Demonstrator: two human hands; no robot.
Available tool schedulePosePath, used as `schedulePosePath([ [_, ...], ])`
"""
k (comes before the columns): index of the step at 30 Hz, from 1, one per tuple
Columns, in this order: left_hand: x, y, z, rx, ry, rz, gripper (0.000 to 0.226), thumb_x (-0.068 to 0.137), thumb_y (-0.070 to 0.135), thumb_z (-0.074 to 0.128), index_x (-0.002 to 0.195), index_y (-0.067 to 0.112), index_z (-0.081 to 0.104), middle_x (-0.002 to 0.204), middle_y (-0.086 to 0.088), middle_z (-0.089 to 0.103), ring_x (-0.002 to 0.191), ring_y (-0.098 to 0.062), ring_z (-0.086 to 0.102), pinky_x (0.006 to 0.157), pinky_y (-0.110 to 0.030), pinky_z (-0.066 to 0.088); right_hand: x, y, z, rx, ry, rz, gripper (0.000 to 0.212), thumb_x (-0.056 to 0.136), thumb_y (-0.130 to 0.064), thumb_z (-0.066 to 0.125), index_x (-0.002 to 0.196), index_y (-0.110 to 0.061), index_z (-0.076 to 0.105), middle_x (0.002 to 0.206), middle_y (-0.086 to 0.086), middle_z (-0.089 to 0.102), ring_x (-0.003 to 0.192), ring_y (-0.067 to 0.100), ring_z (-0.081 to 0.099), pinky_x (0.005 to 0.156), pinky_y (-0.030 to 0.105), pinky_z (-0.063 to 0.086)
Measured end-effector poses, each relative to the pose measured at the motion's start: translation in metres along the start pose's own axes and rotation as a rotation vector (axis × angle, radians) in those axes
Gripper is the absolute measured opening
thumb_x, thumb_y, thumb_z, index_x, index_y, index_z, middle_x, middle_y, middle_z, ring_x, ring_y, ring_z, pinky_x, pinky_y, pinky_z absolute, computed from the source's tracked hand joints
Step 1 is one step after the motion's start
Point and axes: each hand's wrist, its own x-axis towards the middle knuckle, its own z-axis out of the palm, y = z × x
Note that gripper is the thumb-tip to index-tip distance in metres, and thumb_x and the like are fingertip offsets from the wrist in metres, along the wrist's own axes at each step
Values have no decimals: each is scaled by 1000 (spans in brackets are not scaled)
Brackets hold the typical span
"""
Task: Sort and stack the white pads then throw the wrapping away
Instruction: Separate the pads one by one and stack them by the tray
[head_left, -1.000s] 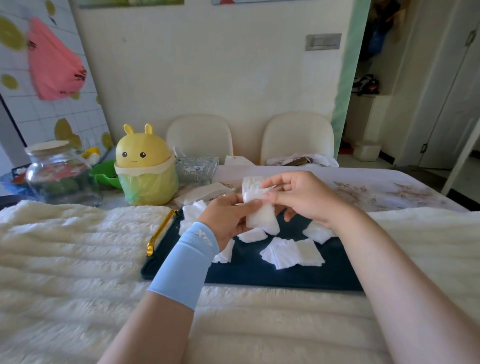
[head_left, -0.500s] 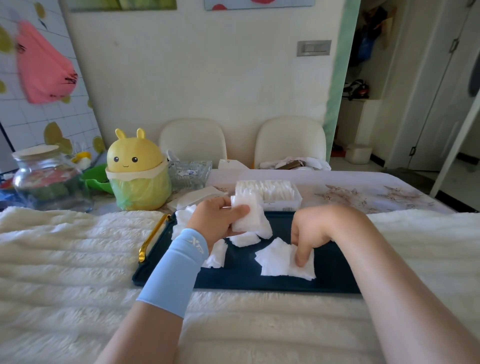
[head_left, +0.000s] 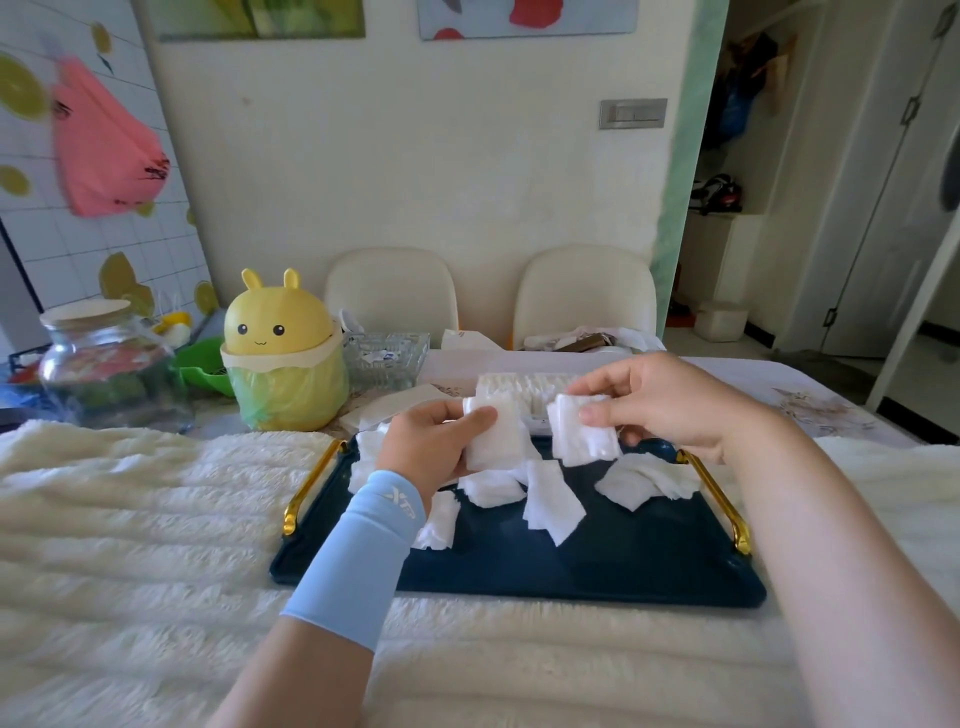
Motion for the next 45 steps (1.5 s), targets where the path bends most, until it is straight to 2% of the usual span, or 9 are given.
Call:
schedulePosePath([
  [4, -3, 0, 6, -9, -55, -20, 22, 83, 24, 78, 96, 7, 74, 97, -13, 76, 92, -30, 74, 81, -41, 61, 3, -6, 10, 235, 2, -61, 28, 84, -10, 78, 110, -17, 74, 81, -4, 74, 69, 10, 62, 62, 26, 49],
  [7, -6, 1, 12, -83, -103, -79, 26, 86, 23, 74, 104, 4, 72, 102, -16, 75, 94, -31, 73, 79, -40, 61, 7, -9, 23, 171, 8, -100, 27, 84, -8, 79, 109, -14, 73, 73, -8, 71, 56, 3, 58, 50, 23, 41],
  [18, -15, 9, 13, -251, -232, -125, 25, 99, 16, 56, 114, 1, 69, 107, -20, 73, 89, -26, 73, 70, -31, 61, 7, -21, 41, 48, 73, -154, 21, 82, -12, 82, 101, -17, 76, 75, -5, 69, 51, -2, 55, 47, 14, 41],
  [24, -14, 11, 9, -228, -229, -94, 26, 99, 20, 57, 112, 1, 69, 107, -20, 73, 93, -30, 72, 74, -33, 62, 10, -19, 44, -106, 165, -183, 19, 80, -19, 85, 95, -26, 76, 90, 8, 74, 67, 5, 63, 65, 21, 57],
  [30, -13, 12, 6, -149, -292, -37, 47, 84, 42, 70, 112, 4, 71, 106, -16, 74, 99, -30, 71, 85, -39, 59, 14, -17, 48, -157, 217, -202, 20, 78, -31, 86, 93, -32, 74, 79, -12, 67, 60, -1, 58, 65, 22, 48],
  [34, -9, 5, 3, -34, -228, 4, 20, 84, 11, 76, 104, 6, 74, 102, -13, 76, 96, -26, 72, 86, -34, 57, 15, -11, 45, -277, 244, -197, 17, 82, -37, 81, 95, -31, 70, 97, -14, 69, 74, -3, 59, 69, 22, 44],
  [37, -2, 0, -2, -32, -128, -16, 16, 85, 5, 73, 101, 5, 73, 101, -15, 76, 97, -30, 72, 90, -37, 57, 10, -7, 35, -454, 81, 9, 13, 85, -37, 77, 88, -27, 70, 93, -6, 72, 64, 5, 59, 62, 24, 43],
  [40, 4, -2, -5, -54, -101, -28, 18, 86, 4, 71, 105, 2, 72, 104, -17, 75, 101, -32, 71, 93, -42, 56, 9, 3, 39, -803, -244, 313, 35, 75, -51, 81, 93, -23, 72, 74, 5, 72, 64, 17, 61, 65, 27, 47],
  [45, 3, -3, -3, -5, -93, -23, 14, 87, 5, 70, 101, 6, 72, 102, -16, 75, 100, -32, 71, 91, -41, 58, 14, 11, 52, -824, -312, 296, 45, 72, -49, 85, 104, -20, 72, 98, -2, 71, 93, 22, 69, 74, 32, 54],
])
